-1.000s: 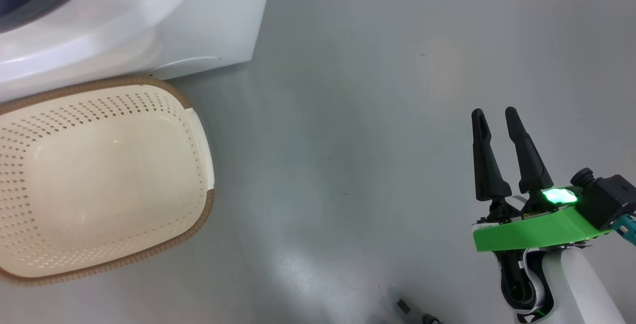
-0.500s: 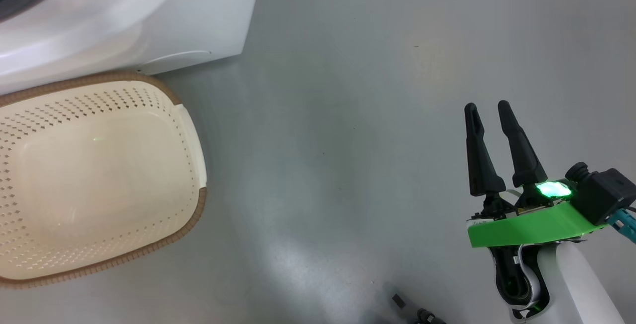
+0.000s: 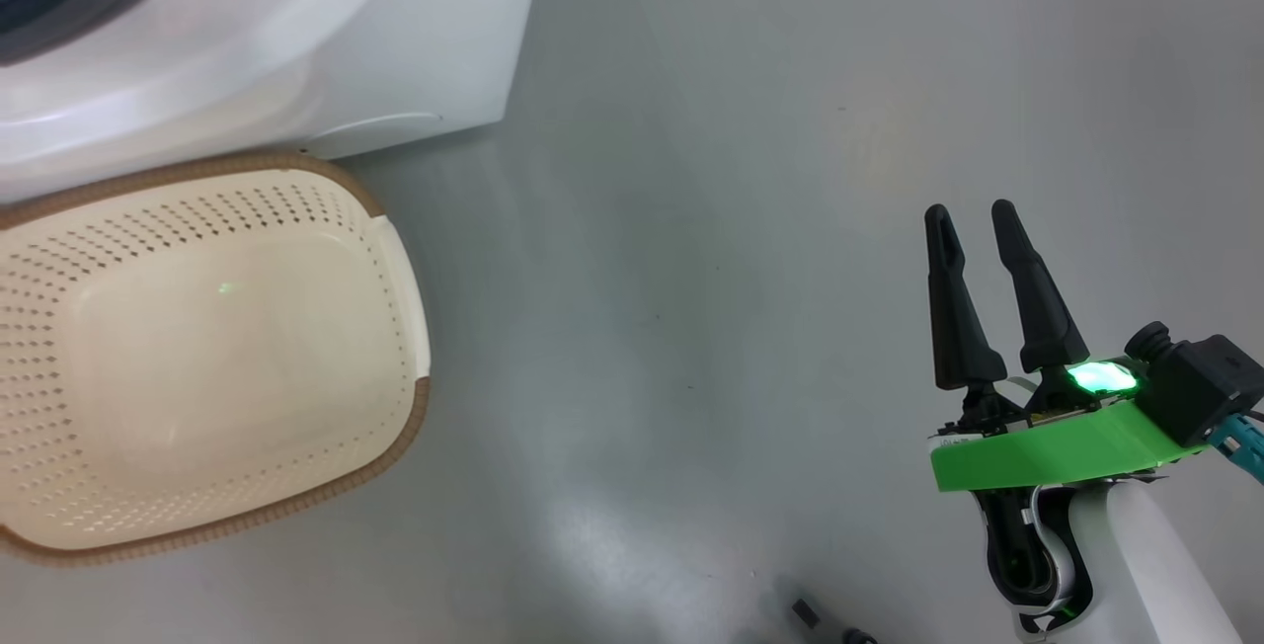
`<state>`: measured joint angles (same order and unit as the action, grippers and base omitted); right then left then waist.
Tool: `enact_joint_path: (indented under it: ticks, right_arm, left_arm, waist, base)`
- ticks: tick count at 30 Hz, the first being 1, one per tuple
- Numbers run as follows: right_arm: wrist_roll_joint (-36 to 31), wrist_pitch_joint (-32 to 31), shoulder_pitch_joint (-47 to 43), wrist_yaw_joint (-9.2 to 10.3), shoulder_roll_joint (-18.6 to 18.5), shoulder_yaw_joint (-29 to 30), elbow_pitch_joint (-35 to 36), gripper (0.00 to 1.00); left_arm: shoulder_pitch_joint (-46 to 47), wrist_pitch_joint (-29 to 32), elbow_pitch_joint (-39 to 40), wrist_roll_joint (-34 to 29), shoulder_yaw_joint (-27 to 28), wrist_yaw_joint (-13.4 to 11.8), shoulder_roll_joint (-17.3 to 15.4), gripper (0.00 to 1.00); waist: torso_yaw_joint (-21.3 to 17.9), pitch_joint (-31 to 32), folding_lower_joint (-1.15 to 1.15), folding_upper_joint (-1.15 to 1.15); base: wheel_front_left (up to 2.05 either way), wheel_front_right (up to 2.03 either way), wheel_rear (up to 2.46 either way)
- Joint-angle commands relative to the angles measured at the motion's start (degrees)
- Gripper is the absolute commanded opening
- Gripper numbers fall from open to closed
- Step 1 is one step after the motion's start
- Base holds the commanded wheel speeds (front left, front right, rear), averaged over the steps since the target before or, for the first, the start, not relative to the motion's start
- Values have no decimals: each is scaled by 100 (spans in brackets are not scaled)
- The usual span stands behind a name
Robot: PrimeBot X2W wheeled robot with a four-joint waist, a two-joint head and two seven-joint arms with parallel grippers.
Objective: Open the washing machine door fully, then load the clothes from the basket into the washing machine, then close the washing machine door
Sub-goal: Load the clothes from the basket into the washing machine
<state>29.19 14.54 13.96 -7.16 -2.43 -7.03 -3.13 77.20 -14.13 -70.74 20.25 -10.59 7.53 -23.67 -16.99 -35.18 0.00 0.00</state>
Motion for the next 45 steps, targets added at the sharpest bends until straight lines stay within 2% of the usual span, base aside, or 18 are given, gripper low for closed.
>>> enact_joint_path:
  ticks: [1, 6, 13, 20, 29, 37, 45]
  right_arm:
    - [29, 46, -13, -33, -45, -82, 110, 100]
    - [-28, 46, -45, -33, -45, -33, 103, 100]
    - [-149, 46, -93, -33, -45, 73, 100, 100]
    - [-207, 46, -158, -33, -176, 93, 28, 100]
    - [-201, 46, -443, -33, -478, 182, -63, 100]
    - [-172, 46, -702, -33, -667, 216, -122, 100]
    - [-121, 46, -944, -33, -784, 255, -164, 100]
  left_arm:
    - [10, -37, 96, 91, 72, -5, -230, 100]
    - [-304, -77, 268, 396, 13, -5, -119, 100]
    - [-984, -85, 1257, 678, 172, -5, -52, 100]
    - [-1964, -85, 2185, 411, 678, -5, 95, 100]
    - [-3159, -86, 3058, 15, 1288, -5, 565, 100]
    - [-4065, -86, 3578, -314, 1541, -5, 837, 100]
    - [-4888, -86, 4005, -486, 1669, -5, 924, 100]
  waist:
    - [49, 58, 0, 0]
    - [163, 220, 0, 0]
    - [376, 437, 0, 0]
    - [562, 858, 0, 0]
    - [889, 1540, 0, 0]
    - [1116, 2039, 0, 0]
    - [1265, 2410, 0, 0]
  base:
    - [0, 0, 0]
    - [0, 0, 0]
    - [0, 0, 0]
    - [0, 0, 0]
    - [0, 0, 0]
    - [0, 0, 0]
    - [0, 0, 0]
